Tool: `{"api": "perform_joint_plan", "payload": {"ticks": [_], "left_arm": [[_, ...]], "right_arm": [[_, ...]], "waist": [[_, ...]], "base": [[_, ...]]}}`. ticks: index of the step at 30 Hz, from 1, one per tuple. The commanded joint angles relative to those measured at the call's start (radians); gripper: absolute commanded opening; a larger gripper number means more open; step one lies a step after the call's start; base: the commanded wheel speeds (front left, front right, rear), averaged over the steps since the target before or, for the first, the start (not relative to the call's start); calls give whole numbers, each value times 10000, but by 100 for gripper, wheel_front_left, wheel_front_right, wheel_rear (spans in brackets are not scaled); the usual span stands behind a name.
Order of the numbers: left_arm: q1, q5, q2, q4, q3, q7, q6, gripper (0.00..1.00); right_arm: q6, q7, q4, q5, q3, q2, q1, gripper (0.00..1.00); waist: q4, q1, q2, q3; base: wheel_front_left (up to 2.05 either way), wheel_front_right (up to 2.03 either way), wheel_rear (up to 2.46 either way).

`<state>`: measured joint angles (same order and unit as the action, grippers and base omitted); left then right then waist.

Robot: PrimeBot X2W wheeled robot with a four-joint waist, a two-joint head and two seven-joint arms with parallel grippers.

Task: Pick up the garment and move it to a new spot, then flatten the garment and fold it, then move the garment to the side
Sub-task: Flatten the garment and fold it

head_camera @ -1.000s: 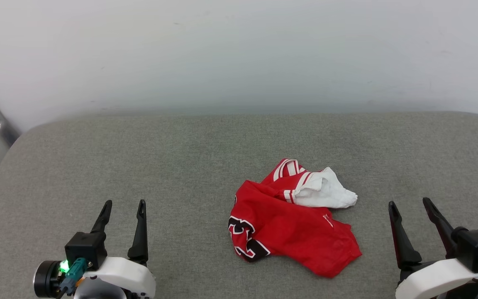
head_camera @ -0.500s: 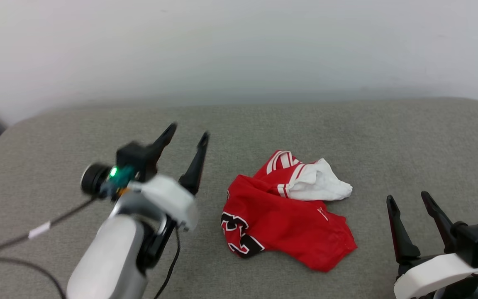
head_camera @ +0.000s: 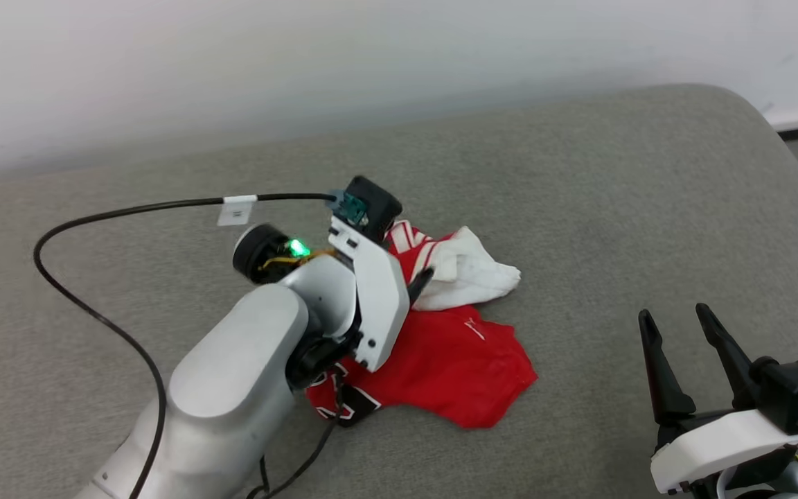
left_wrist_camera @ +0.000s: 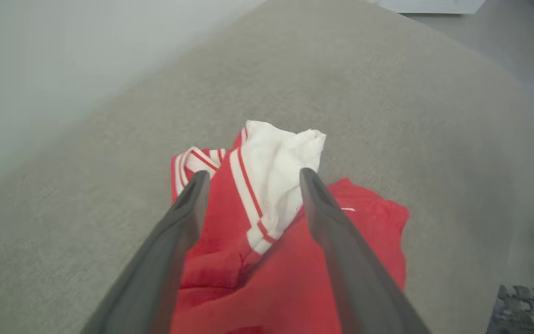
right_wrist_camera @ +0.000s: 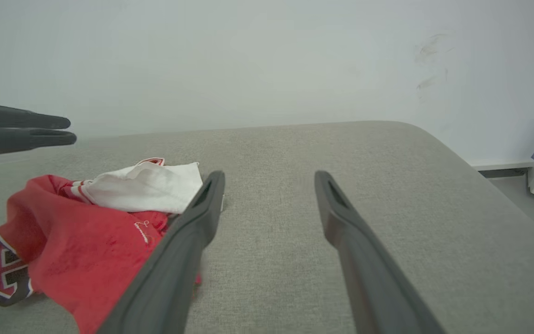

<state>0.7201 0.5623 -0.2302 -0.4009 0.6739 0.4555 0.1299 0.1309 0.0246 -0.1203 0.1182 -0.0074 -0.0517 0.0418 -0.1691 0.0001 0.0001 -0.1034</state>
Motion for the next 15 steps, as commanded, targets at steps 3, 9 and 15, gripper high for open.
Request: {"api": "perform_joint_plan", "payload": {"ticks": [3, 9, 15], "left_arm": [[63, 947, -366, -599, 765, 977, -3, 100], [41, 1687, -707, -1206, 1349, 1544, -3, 91], [309, 1854, -737, -1570, 1468, 1043, -1, 0]], "right_arm": [[-3, -224, 205, 128, 53, 26, -223, 100], [-3, -380, 422, 248, 125, 23, -361, 100], [-3, -445, 529, 245, -92, 23, -259, 100]], "waist": [[-540, -1, -1, -433], [-830, -1, -1, -581], [-719, -1, -1, -511]], "base": [[0, 0, 0], [0, 0, 0], [0, 0, 0]]}}
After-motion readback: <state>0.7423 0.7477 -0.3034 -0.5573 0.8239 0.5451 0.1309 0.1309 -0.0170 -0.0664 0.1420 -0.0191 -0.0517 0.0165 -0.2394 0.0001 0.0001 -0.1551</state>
